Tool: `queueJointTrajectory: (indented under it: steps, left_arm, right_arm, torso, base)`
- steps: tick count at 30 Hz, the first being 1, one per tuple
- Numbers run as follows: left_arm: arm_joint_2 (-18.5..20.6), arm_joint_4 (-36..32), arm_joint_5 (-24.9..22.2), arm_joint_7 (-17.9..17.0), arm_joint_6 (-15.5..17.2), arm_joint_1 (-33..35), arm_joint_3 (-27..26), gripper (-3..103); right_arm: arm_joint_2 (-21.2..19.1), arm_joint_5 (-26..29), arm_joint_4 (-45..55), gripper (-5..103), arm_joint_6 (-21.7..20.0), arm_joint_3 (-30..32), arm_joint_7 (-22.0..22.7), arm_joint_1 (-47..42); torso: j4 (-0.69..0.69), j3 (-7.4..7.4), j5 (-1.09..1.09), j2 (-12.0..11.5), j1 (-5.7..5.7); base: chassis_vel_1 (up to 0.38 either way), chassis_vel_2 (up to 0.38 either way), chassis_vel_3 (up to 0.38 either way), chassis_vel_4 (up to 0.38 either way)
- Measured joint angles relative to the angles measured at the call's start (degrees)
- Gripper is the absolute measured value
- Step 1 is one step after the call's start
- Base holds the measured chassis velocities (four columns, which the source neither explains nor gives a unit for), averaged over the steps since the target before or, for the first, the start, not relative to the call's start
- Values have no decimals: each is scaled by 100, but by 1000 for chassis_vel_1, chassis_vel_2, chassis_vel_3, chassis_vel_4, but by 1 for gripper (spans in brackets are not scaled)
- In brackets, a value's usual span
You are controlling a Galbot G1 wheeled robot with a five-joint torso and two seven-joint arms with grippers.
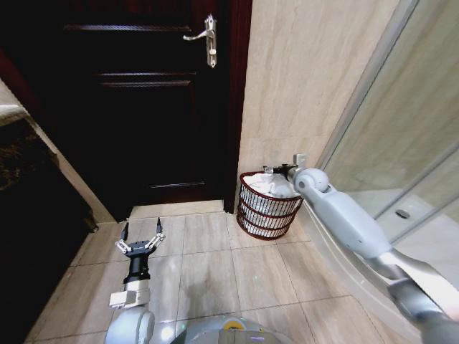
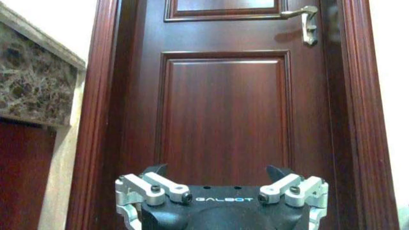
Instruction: Discard the used towel into the hamper.
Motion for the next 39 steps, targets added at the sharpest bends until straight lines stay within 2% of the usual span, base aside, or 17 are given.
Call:
queueJointTrajectory:
  steps: [14,17,20,28,39]
  left_arm:
    - [-57,84,55,-3,9,-52,36,100]
    - [-55,83,57,-5,16,-63,33,100]
    - [-55,83,57,-6,17,-61,25,100]
    - [-46,127,30,-7,16,-60,-30,100]
    - [-32,200,14,-7,-12,-79,-33,100]
  right_arm:
    - [-9,411,-352,100,-341,154,-121,-362]
    - [115,481,-545,100,-584,161,-173,-325]
    - [241,473,-690,100,-645,167,-173,-280]
    - [409,385,-1051,100,-656,69,-190,-215]
    - [394,408,-1139,100,-656,145,-217,-286]
  torso:
    - [-2,0,0,0,0]
    - [-2,-1,0,0,0]
    - [-1,-1,-2,0,0]
    - [0,-1,-1,1,0]
    - [-1,-1,0,1,0]
  base:
    - [0,0,0,0]
    - [0,0,0,0]
    - [0,0,0,0]
    - [0,0,0,0]
    - [0,0,0,0]
